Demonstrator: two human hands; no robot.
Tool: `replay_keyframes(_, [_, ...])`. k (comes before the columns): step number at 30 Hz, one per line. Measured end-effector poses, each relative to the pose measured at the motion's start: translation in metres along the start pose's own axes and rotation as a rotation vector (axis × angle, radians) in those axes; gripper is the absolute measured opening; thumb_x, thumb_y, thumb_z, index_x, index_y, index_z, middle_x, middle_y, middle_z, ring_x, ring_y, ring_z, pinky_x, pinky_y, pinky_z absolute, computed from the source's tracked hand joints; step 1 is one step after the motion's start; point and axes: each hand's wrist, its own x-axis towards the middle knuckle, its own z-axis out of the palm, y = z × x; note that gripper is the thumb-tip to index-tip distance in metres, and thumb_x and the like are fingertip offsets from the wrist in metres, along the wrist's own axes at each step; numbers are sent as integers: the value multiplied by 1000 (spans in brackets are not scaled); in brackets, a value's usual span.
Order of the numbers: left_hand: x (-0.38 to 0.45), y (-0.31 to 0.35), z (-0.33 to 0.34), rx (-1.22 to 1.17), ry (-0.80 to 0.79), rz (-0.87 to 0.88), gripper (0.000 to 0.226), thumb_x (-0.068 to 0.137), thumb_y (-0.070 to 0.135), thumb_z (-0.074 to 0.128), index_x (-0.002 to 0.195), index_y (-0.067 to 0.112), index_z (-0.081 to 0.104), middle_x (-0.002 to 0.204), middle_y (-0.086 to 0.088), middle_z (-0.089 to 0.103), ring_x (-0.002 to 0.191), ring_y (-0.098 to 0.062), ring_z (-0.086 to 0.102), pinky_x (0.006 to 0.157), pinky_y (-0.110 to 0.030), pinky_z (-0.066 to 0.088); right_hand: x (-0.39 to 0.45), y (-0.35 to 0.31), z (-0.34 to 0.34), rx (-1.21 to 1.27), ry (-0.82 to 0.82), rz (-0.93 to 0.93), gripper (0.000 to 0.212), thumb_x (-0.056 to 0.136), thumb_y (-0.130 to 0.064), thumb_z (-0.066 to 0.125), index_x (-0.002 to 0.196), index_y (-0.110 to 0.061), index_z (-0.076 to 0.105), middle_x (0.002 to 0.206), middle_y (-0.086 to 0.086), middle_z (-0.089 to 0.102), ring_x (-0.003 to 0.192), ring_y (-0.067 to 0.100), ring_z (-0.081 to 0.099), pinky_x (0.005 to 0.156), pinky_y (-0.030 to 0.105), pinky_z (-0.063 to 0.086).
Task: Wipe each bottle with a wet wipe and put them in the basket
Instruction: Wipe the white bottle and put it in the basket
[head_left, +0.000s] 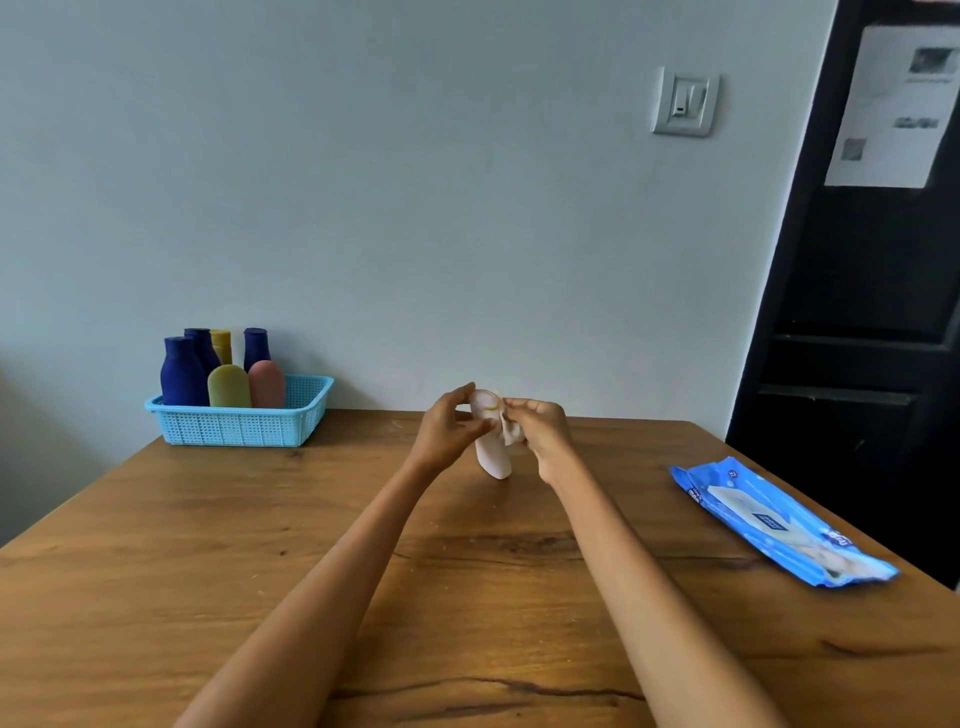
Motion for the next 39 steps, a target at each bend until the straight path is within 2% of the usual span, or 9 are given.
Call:
replay_keyframes(2, [0, 1, 0, 14, -2, 7, 69, 82, 19, 72, 141, 5, 40, 138, -8, 51, 107, -21, 60, 89, -30, 51, -1, -1, -2, -17, -11, 2, 9, 86, -9, 60, 90, -11, 68, 91, 7, 69, 86, 20, 64, 73, 29, 51])
replay_keyframes(6, [0, 3, 1, 6, 17, -2, 67, 82, 22, 73, 140, 7, 43, 137, -6, 53, 101, -16, 60, 88, -27, 49, -4, -5, -12, -57, -21, 38, 16, 81, -6, 57, 65, -11, 58, 64, 4, 58, 63, 20, 56, 56, 25, 43])
replay_keyframes(9, [-1, 3, -1, -4, 81, -28, 65, 82, 22, 71, 139, 7, 44, 136, -5, 53, 97, -12, 58, 84, -23, 47, -7, -8, -19, -97, -122, 102, 22, 81, -2, 55, 60, -10, 54, 57, 4, 52, 56, 18, 52, 55, 27, 44])
replay_keyframes(15, [1, 5, -5, -109, 161, -50, 63, 82, 22, 69, 139, 16, 43, 127, -1, 55, 96, -13, 59, 81, -26, 48, -6, -17, -23, -112, -199, 70, 8, 83, 2, 59, 82, -6, 63, 74, 9, 63, 65, 19, 60, 61, 31, 51])
replay_keyframes(19, [4, 13, -10, -196, 187, -53, 65, 83, 18, 68, 139, 20, 34, 119, 2, 51, 90, -11, 57, 80, -29, 49, -12, -29, -29, -347, -394, 99, 29, 81, 5, 64, 109, 1, 61, 89, 9, 66, 78, 15, 64, 64, 22, 54])
replay_keyframes(26, [-13, 20, -22, -213, 201, -72, 67, 83, 16, 68, 140, 19, 33, 116, 4, 50, 89, -10, 56, 81, -29, 50, -46, -40, -16, -594, -428, 11, 18, 80, 2, 67, 98, -1, 70, 78, 3, 67, 72, 13, 62, 57, 17, 49])
replay_keyframes(34, [-38, 36, -51, -175, 164, -57, 69, 83, 16, 68, 141, 17, 31, 119, 4, 48, 96, -17, 55, 82, -32, 47, -75, -12, 2, -888, -407, 42, 19, 78, -1, 69, 96, -5, 73, 66, -8, 59, 58, 4, 49, 49, 16, 39])
replay_keyframes(36, [-43, 36, -57, -166, 142, -65, 68, 83, 16, 68, 141, 17, 31, 120, 3, 49, 97, -18, 56, 85, -33, 48, -78, -13, 2, -929, -400, 42, 20, 81, -5, 66, 101, -3, 72, 68, -4, 60, 57, 4, 48, 48, 16, 39])
replay_keyframes(39, [-48, 34, -65, -163, 115, -88, 64, 83, 14, 68, 138, 14, 35, 124, -2, 50, 95, -17, 55, 84, -31, 48, -81, -21, 3, -891, -398, 93, 20, 88, -6, 58, 103, -3, 69, 76, 2, 60, 64, 10, 52, 55, 22, 46])
